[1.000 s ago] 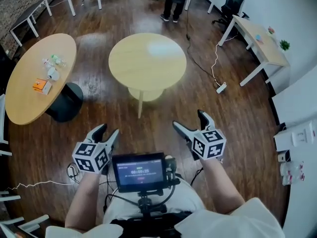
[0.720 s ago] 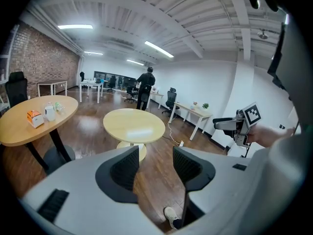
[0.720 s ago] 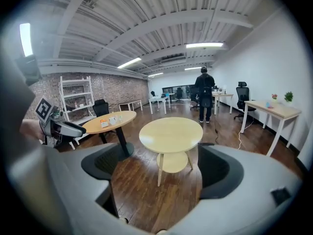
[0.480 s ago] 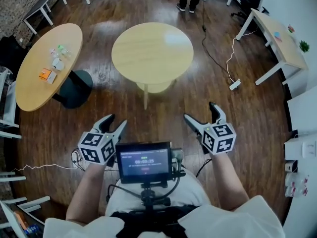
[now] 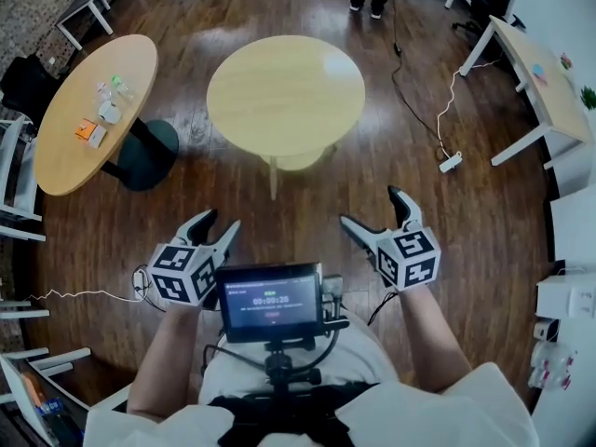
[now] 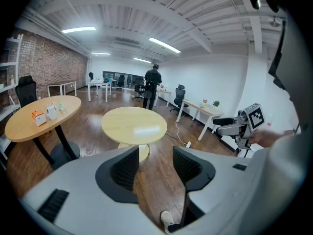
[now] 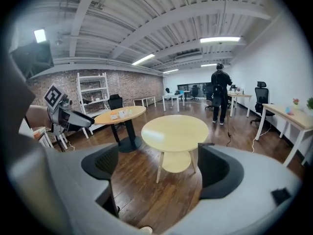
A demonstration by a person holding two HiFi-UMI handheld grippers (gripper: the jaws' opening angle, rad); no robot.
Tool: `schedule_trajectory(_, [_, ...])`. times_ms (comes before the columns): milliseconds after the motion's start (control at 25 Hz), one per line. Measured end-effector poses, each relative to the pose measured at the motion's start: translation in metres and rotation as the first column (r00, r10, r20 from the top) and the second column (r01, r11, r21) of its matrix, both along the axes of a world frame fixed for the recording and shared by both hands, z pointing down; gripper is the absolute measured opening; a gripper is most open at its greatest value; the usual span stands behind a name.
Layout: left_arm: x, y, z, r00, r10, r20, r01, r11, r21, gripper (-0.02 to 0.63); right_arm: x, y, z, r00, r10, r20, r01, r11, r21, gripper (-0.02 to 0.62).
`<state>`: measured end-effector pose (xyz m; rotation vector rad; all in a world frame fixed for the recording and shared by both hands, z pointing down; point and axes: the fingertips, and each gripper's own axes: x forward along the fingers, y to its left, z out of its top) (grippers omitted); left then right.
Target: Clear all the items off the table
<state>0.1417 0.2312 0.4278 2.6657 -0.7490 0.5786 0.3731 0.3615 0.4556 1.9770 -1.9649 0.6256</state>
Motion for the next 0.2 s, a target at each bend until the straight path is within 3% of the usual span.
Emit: schedule_trajectory(200, [0.018, 0.001, 0.006, 1.000, -0.011, 0.012, 0.011, 1.000, -0.011, 0.224, 0.013, -0.005, 0.007, 0.999, -0.034, 0.009, 0.034, 0.999, -0.014, 0.517])
